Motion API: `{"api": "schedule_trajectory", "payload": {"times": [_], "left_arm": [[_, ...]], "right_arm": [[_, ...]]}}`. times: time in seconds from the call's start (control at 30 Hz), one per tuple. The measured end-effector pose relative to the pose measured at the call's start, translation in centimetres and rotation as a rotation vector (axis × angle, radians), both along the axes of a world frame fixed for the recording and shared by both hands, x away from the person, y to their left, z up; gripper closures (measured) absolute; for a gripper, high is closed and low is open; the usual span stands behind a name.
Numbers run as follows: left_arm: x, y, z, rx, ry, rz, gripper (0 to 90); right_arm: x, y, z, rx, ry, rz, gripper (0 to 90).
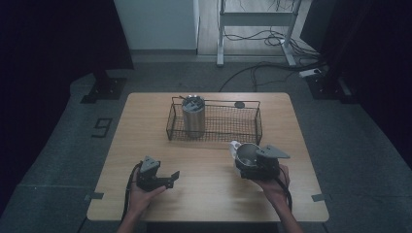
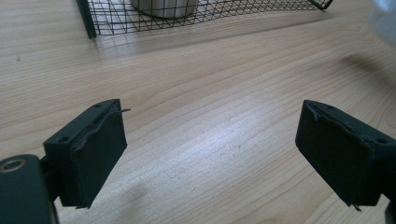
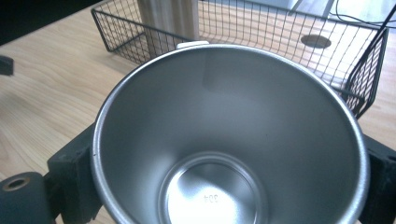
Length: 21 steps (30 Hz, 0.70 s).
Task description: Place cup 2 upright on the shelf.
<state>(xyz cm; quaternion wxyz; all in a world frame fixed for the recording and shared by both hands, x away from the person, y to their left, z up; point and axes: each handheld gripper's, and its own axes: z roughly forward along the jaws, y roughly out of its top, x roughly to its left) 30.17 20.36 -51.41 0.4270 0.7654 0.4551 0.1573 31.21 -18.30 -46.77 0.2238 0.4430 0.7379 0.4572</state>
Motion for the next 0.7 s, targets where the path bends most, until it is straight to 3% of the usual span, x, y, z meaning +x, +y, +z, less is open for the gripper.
{"api": "schedule_trajectory", "payload": {"times": [0.3, 0.7], "left_arm": [[-0.1, -0.1, 0.0, -0.008, 0.002, -0.003, 9.3], [-0.1, 0.1, 0.1, -0.006, 0.003, -0.004, 9.3]], "right_arm": [[0.8, -0.1, 2.0, 0.029, -0.018, 0.003, 6.5], [2.2, 0.0, 4.0, 0.016, -0.029, 0.018, 6.5]]}}
